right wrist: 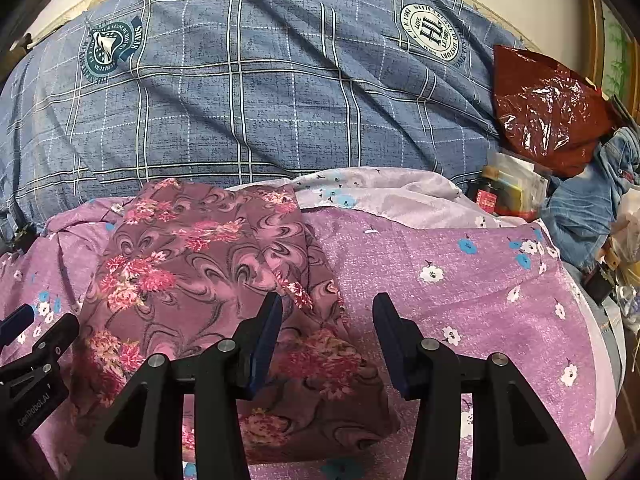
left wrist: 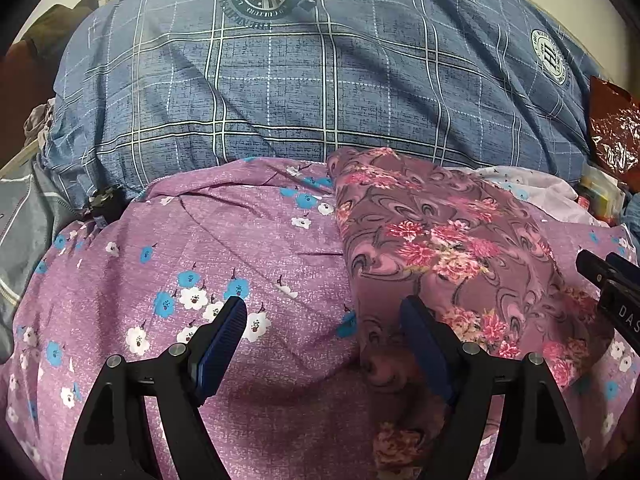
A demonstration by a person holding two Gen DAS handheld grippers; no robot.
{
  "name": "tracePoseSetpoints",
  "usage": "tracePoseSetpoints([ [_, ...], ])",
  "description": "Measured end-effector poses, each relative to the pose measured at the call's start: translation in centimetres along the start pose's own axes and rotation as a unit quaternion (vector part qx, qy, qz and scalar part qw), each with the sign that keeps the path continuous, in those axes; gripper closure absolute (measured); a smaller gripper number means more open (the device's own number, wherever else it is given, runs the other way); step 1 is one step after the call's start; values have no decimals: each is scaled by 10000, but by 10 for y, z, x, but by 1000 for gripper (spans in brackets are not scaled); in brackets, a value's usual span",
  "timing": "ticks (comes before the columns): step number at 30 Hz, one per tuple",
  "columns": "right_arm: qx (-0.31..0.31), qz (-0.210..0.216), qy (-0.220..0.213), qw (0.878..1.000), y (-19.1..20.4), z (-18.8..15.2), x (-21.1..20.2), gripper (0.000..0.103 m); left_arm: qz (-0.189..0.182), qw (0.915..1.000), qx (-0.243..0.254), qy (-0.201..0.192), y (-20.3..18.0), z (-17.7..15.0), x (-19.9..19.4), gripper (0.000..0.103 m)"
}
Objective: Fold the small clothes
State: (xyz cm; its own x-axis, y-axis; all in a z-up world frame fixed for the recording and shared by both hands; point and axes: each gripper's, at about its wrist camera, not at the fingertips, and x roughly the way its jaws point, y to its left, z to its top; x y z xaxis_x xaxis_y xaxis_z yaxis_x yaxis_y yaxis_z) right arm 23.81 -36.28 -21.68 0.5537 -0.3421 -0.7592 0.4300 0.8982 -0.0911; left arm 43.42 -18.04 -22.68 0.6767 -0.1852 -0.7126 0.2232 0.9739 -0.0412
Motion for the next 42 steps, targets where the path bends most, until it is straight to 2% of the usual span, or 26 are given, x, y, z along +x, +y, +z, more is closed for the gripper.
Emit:
tracePoseSetpoints([
  [42,-30,-54,67,10000,-1,-1,4,54,-21,10000,21,68,-2,1,1,24],
])
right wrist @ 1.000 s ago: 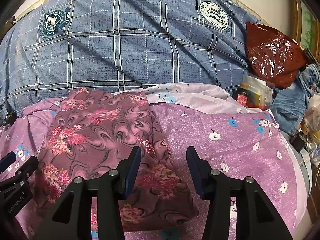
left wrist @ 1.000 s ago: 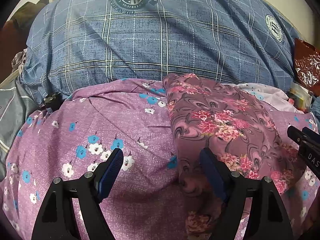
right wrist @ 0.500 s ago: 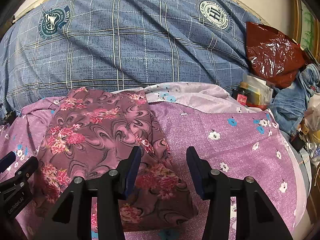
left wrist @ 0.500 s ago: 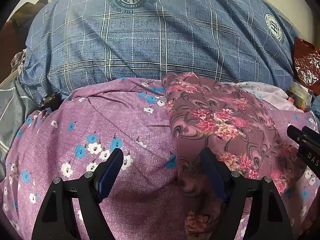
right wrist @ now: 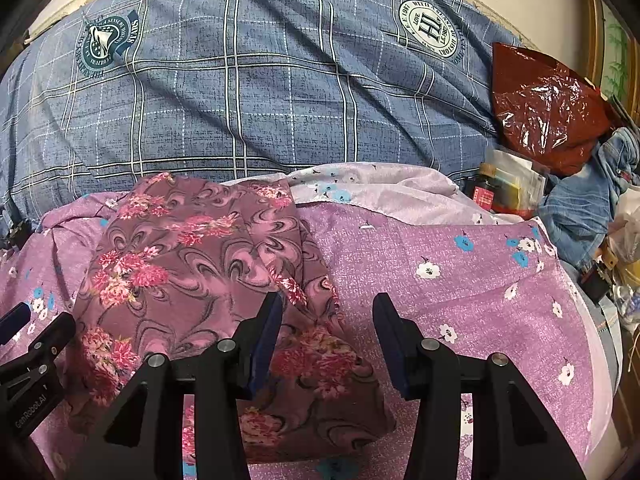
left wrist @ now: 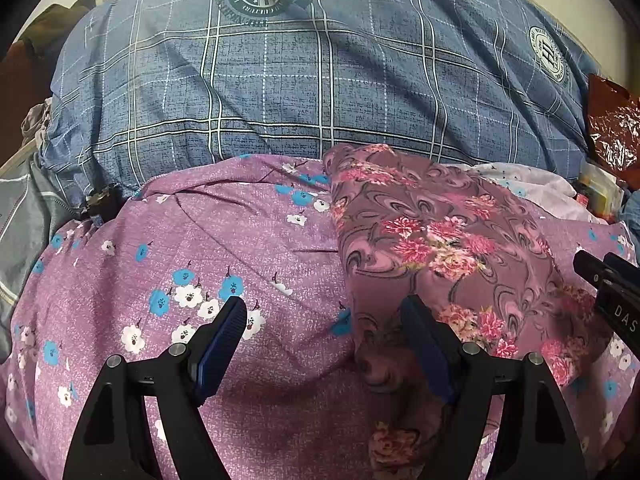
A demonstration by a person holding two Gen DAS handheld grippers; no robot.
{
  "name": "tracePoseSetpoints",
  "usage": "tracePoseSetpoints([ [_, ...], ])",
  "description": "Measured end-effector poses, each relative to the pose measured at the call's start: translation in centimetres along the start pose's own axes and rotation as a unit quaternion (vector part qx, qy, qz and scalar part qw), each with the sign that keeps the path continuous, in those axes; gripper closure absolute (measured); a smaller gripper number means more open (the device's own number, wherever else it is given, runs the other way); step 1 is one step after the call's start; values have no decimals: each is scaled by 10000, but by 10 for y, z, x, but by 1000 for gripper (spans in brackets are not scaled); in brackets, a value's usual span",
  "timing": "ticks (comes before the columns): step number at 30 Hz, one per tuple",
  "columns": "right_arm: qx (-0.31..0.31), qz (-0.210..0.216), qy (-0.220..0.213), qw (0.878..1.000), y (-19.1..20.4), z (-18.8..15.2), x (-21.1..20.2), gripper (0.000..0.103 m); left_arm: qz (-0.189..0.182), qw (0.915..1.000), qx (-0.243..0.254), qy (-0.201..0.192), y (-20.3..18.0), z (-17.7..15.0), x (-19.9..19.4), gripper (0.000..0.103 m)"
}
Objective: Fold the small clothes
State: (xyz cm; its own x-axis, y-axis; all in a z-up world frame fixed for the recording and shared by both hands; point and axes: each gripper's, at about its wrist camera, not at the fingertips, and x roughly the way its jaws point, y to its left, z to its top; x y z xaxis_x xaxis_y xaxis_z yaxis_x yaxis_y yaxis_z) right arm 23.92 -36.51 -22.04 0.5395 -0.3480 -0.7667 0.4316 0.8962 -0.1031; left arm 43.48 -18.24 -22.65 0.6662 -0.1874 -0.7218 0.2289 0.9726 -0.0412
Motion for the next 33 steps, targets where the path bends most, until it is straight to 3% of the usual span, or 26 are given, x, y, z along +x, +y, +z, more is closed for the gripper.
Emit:
tracePoseSetpoints([
  [33,-58,3,70,10000,-2,0,8,54,-14,10000,23,30,-2,0,1,24],
])
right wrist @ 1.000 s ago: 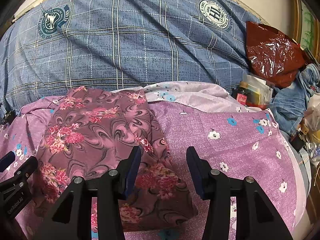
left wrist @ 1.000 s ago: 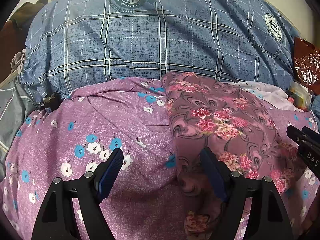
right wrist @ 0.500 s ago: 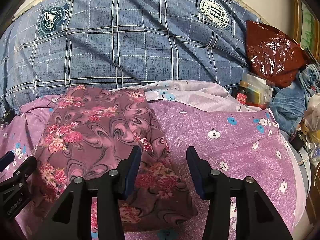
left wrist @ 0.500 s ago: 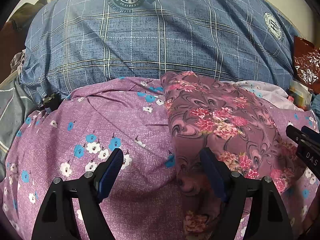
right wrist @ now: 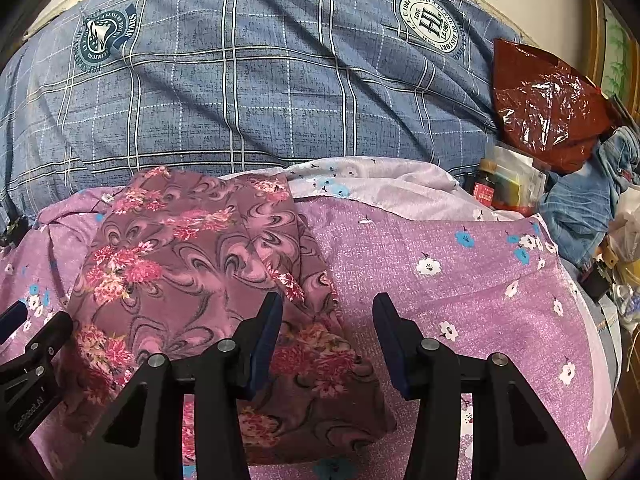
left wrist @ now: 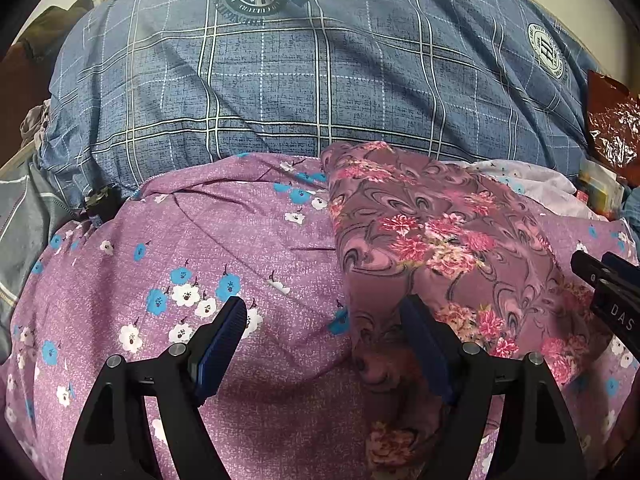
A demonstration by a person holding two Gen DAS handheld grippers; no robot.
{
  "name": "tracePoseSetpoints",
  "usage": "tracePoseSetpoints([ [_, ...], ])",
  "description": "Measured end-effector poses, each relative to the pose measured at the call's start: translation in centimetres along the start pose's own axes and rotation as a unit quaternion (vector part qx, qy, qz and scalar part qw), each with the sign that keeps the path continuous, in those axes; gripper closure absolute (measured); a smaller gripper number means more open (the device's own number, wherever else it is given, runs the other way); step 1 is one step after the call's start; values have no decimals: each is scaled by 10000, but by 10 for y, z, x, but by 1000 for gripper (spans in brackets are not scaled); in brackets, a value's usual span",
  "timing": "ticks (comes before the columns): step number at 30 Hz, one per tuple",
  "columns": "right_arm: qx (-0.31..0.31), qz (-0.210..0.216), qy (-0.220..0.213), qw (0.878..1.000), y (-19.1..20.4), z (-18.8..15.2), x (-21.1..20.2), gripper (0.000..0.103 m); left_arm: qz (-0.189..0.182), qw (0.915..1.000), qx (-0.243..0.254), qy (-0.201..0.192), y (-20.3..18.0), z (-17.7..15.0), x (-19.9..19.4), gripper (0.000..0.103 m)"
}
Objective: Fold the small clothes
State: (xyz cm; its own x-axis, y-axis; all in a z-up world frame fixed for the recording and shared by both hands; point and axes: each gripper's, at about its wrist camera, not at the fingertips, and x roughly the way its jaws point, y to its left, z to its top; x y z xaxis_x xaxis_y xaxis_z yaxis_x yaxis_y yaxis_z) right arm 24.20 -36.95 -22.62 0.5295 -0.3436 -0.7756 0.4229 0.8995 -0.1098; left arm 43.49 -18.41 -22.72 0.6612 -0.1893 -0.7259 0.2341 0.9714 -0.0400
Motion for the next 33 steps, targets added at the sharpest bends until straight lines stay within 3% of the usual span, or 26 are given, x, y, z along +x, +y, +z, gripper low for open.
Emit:
tracePoseSetpoints([
  [33,-28,-27,26,10000,-2,0,1,54,-11,10000,22,41,-1,0,0,24],
])
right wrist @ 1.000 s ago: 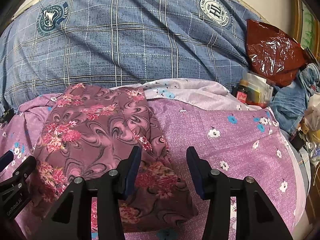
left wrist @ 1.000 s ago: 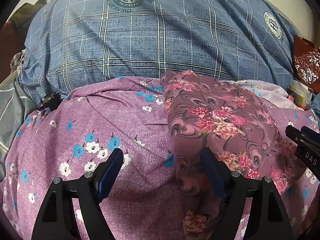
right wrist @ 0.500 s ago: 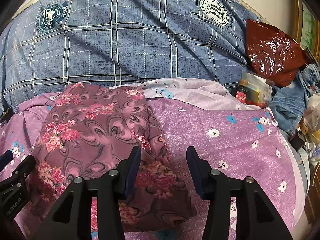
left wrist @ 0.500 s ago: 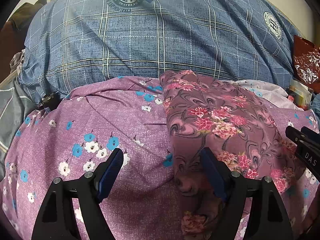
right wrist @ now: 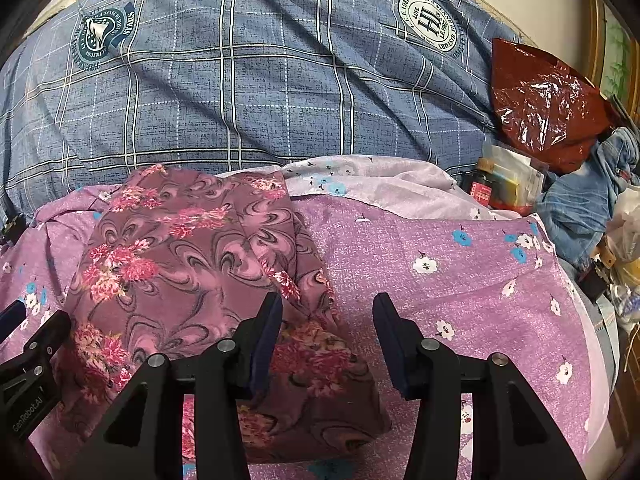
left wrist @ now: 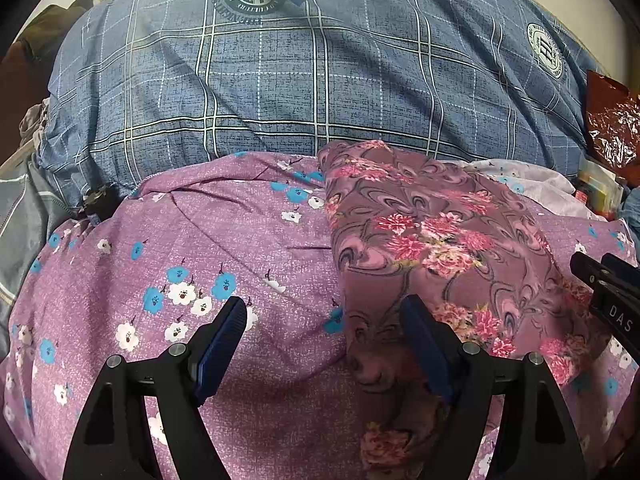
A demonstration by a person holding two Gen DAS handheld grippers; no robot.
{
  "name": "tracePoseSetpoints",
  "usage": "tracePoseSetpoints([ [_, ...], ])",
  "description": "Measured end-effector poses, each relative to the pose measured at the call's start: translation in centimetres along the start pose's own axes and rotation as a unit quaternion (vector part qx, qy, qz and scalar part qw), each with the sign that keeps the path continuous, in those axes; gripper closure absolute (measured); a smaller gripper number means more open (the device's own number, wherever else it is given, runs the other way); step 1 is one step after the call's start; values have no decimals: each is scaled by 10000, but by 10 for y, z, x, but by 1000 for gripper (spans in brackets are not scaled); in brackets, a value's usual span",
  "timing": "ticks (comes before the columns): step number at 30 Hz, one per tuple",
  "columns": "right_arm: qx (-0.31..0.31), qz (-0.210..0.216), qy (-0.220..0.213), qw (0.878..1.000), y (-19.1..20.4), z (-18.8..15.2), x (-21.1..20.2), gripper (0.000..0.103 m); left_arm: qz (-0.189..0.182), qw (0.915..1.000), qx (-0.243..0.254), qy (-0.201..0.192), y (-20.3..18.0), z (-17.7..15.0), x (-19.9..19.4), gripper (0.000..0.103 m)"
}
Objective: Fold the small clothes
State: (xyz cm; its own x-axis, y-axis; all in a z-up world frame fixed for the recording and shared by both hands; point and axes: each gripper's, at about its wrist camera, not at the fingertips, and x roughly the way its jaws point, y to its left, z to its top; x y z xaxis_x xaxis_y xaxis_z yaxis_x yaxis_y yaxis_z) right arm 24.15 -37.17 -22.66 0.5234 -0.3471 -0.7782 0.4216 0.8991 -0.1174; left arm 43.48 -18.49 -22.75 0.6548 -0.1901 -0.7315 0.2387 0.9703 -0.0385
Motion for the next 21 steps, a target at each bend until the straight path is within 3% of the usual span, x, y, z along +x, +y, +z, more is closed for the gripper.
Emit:
tracePoseSetpoints([
  [21,-5,-9,-3,10000,1,0,1,54,-96,9999,-90,68,-2,1,3,24],
])
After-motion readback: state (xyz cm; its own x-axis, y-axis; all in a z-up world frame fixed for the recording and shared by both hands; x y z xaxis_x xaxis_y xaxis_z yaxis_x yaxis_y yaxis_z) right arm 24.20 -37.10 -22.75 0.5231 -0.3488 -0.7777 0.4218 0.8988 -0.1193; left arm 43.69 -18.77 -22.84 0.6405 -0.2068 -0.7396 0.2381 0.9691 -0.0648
